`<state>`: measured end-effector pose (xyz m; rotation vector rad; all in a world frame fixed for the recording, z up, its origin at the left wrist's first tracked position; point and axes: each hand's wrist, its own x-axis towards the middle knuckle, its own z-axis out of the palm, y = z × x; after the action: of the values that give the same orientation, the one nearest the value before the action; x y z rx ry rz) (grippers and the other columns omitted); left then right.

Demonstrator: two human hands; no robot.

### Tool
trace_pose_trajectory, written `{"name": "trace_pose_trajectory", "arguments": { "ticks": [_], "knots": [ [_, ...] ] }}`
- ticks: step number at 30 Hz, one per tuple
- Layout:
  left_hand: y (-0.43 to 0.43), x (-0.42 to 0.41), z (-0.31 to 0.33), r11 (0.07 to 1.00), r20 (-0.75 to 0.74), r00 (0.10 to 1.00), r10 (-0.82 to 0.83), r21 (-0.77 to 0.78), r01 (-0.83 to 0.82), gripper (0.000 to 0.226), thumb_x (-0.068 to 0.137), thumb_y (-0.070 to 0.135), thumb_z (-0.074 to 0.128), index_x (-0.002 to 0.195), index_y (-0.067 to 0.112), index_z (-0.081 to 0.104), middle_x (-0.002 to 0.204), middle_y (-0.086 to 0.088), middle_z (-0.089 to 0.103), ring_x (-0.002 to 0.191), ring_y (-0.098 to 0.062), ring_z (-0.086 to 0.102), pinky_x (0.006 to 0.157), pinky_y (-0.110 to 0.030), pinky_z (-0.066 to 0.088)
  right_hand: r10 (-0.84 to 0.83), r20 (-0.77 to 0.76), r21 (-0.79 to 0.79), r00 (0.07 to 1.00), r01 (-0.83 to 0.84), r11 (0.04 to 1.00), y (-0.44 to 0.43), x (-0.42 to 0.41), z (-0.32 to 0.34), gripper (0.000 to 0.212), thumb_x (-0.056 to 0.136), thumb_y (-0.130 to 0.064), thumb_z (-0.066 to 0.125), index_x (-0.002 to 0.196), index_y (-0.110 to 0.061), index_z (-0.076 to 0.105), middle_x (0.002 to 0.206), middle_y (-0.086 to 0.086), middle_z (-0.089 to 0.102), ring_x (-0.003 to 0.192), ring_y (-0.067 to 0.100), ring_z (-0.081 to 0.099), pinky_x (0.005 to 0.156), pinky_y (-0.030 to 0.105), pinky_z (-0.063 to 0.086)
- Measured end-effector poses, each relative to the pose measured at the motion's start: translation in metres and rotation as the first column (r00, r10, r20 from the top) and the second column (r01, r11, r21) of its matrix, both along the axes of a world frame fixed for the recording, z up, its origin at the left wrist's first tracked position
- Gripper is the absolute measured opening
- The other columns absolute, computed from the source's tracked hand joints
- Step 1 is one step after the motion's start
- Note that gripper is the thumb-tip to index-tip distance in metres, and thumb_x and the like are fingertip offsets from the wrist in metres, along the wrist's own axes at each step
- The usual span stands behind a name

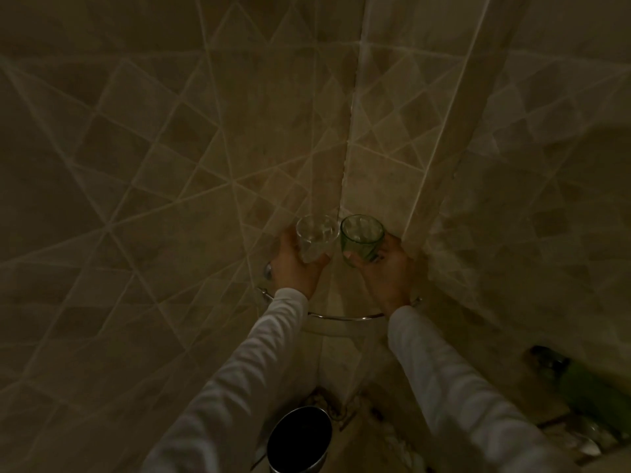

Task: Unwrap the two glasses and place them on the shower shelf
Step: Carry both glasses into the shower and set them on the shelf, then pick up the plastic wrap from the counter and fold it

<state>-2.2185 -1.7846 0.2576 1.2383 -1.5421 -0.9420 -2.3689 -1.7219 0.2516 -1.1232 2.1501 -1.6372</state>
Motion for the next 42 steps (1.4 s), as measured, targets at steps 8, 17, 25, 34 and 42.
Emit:
{"name": "trace_pose_trajectory", "arguments": {
  "ticks": [8,17,25,34,42],
  "knots": [
    [0.01,0.018,-0.007,0.989,0.106,0.984,-0.146,0.023,0.145,0.076,0.075,0.033,0.082,0.138,0.017,0.043,0.13,-0.009,0.06,0.119,-0.03,0.057,0.1,-0.048,0.048,-0.052,-0.114,0.022,0.992,0.054,0.998,0.039,0.022,-0.011,0.052,0.082,-0.041,0.081,0.122,-0.015,0.061,0.107,-0.007,0.067,0.1,0.018,0.067,0.085,0.025,0.047],
    [0.067,0.05,-0.014,0.959,0.376,0.909,-0.18,-0.137,0.247,0.066,0.093,0.035,0.063,0.149,0.013,0.034,0.145,-0.016,0.048,0.111,-0.035,0.062,0.101,-0.043,0.043,0.09,-0.423,0.184,0.902,-0.012,0.983,0.086,0.065,-0.016,0.068,0.094,-0.032,0.07,0.148,0.002,0.046,0.154,0.027,0.044,0.143,0.043,0.04,0.118,0.055,0.029],
    [0.133,0.077,-0.037,0.981,0.474,0.88,-0.025,-0.157,0.112,0.063,0.096,0.033,0.059,0.147,0.004,0.037,0.153,-0.019,0.038,0.139,-0.033,0.039,0.112,-0.037,0.032,0.331,-0.554,0.309,0.764,-0.181,0.934,0.119,0.082,-0.055,0.077,0.099,-0.058,0.047,0.162,-0.021,0.021,0.169,0.026,0.005,0.156,0.041,0.005,0.124,0.058,0.005],
    [0.278,0.186,-0.112,0.929,0.7,0.651,0.295,-0.049,-0.368,0.077,0.095,0.053,0.048,0.155,0.016,0.017,0.163,-0.01,0.018,0.151,-0.028,0.012,0.119,-0.046,0.019,0.705,-0.501,0.461,0.502,-0.534,0.709,0.174,0.15,-0.102,0.084,0.099,-0.057,0.049,0.163,-0.017,0.013,0.166,0.033,0.0,0.154,0.049,0.004,0.122,0.063,0.009],
    [0.444,0.302,-0.144,0.614,0.785,0.421,0.454,0.067,-0.787,0.082,0.09,0.071,0.022,0.156,0.026,0.003,0.165,-0.005,0.007,0.152,-0.027,0.001,0.12,-0.051,0.013,0.914,-0.392,0.596,0.11,-0.726,0.342,0.226,0.281,-0.132,0.088,0.097,-0.065,0.042,0.164,-0.025,0.001,0.167,0.025,-0.013,0.156,0.04,-0.004,0.124,0.057,-0.001]
  ]
}}
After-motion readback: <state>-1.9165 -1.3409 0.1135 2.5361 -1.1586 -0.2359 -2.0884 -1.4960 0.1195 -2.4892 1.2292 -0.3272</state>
